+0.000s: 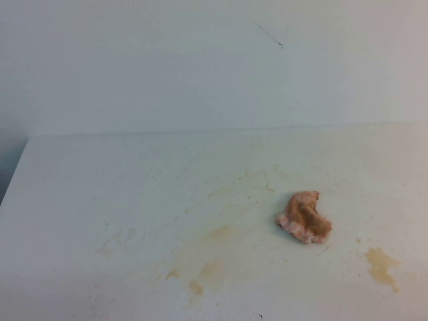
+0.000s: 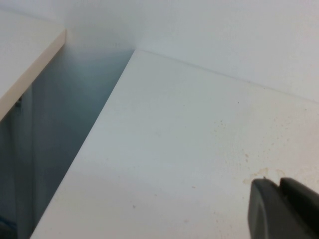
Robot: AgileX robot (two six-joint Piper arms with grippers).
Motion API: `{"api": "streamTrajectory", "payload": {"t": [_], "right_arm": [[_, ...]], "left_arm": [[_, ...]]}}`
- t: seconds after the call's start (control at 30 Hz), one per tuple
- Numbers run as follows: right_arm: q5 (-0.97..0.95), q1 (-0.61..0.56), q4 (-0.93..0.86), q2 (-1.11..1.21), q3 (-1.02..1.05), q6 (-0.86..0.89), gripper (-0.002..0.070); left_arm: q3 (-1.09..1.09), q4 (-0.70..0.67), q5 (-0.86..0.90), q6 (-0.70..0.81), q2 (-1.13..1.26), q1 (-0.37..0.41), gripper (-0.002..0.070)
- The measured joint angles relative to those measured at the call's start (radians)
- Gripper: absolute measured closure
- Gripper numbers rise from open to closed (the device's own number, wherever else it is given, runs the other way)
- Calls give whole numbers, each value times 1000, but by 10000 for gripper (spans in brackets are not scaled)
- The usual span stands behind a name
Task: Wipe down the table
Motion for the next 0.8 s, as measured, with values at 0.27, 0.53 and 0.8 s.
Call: {"api": "streamTrajectory", "payload": {"t": [0.27,0.53,0.8], "right_arm": [[3,0,12,0,0,-22,678],[4,0,12,0,0,-50,678],[4,0,12,0,0,-50,678]], "left_arm": [[0,0,0,0,0,0,675],[0,0,0,0,0,0,675],[0,0,0,0,0,0,675]]}}
